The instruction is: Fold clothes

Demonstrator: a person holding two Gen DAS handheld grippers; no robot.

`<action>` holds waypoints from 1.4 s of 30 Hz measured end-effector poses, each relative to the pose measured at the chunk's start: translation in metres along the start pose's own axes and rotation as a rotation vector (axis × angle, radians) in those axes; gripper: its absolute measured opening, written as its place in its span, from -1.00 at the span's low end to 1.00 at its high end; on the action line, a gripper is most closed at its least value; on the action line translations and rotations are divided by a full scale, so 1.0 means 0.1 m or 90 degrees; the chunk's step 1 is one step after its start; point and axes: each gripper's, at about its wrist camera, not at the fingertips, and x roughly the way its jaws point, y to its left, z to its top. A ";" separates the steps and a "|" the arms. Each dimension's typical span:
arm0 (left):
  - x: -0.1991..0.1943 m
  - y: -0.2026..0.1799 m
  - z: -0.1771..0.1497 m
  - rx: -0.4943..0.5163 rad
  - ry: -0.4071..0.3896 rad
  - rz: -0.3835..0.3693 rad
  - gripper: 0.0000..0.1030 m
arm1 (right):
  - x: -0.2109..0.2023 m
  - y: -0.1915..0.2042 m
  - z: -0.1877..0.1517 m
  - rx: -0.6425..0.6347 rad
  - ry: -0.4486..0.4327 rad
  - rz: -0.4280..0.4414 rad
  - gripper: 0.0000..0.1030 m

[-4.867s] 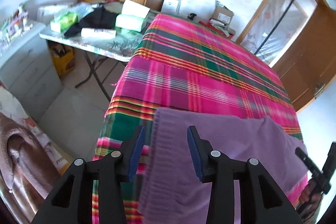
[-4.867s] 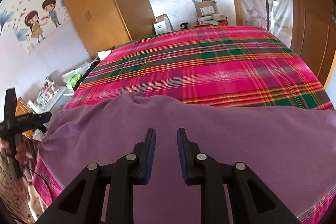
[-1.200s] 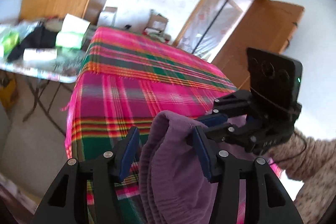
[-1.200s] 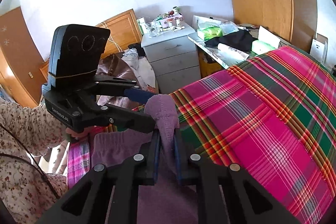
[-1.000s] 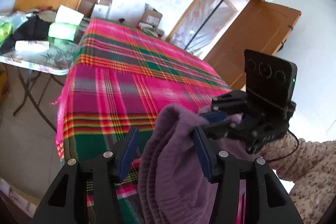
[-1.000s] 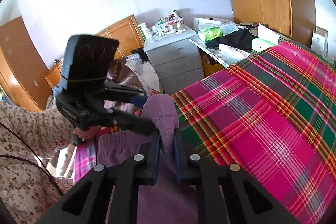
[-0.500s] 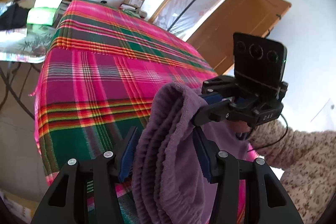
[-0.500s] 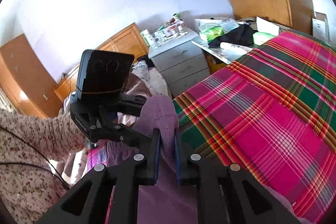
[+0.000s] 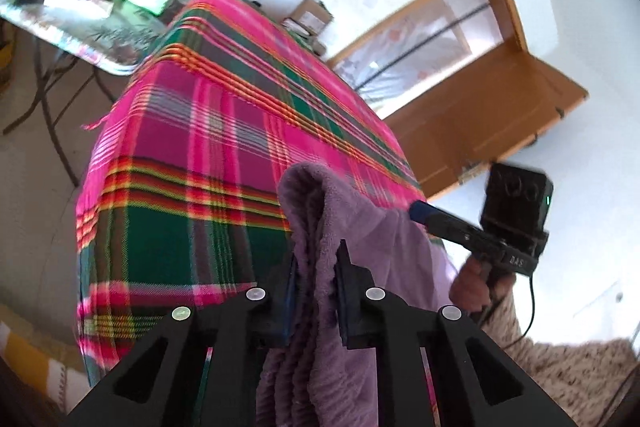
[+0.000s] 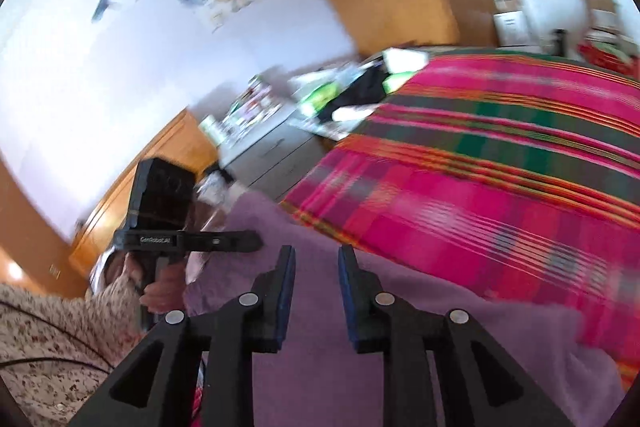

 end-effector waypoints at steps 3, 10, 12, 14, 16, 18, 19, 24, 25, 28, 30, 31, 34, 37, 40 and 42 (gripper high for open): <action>-0.04 0.04 0.01 -0.043 -0.016 -0.003 -0.70 | -0.28 -0.18 -0.06 0.046 -0.039 -0.041 -0.45; 0.09 0.30 -0.03 -0.113 -0.002 0.051 -0.73 | -0.56 -0.63 -0.23 0.151 -0.070 -0.131 -0.36; 0.09 0.27 0.00 -0.112 -0.002 0.059 -0.73 | -0.61 -0.71 -0.25 0.163 -0.072 -0.156 -0.36; 0.11 0.25 0.01 -0.106 0.002 0.075 -0.73 | -0.68 -0.77 -0.25 0.164 -0.073 -0.173 -0.36; 0.14 0.26 0.01 -0.109 0.006 0.084 -0.72 | -0.75 -0.82 -0.27 0.164 -0.069 -0.185 -0.36; 0.14 0.28 0.01 -0.117 0.005 0.083 -0.72 | -0.82 -0.88 -0.27 0.163 -0.060 -0.195 -0.36; 0.13 0.29 0.01 -0.120 0.004 0.081 -0.72 | -0.85 -0.91 -0.28 0.163 -0.054 -0.200 -0.36; 0.12 0.30 0.00 -0.130 0.000 0.083 -0.70 | -0.77 -1.08 -0.33 0.164 0.005 -0.198 -0.36; 0.13 0.30 0.00 -0.132 -0.002 0.084 -0.69 | -0.75 -1.10 -0.35 0.166 0.012 -0.190 -0.36; 0.14 0.30 -0.02 -0.135 -0.007 0.087 -0.69 | -0.65 -1.10 -0.39 0.147 0.038 -0.182 -0.34; 0.14 0.30 -0.02 -0.139 -0.010 0.088 -0.69 | -0.61 -1.04 -0.41 0.119 0.050 -0.180 -0.33; 0.14 0.31 -0.02 -0.141 -0.011 0.089 -0.69 | -0.61 -1.01 -0.42 0.106 0.054 -0.178 -0.33; 0.14 0.31 -0.02 -0.148 -0.015 0.090 -0.69 | -0.60 -0.90 -0.45 0.064 0.066 -0.172 -0.53; 0.14 0.31 -0.02 -0.155 -0.018 0.093 -0.69 | -0.60 -0.79 -0.48 0.022 0.078 -0.167 -0.83; 0.15 0.31 -0.03 -0.164 -0.021 0.095 -0.69 | -0.59 -0.69 -0.50 -0.019 0.089 -0.161 -0.90; 0.15 0.31 -0.03 -0.169 -0.023 0.095 -0.68 | -0.58 -0.61 -0.52 -0.047 0.097 -0.157 -0.90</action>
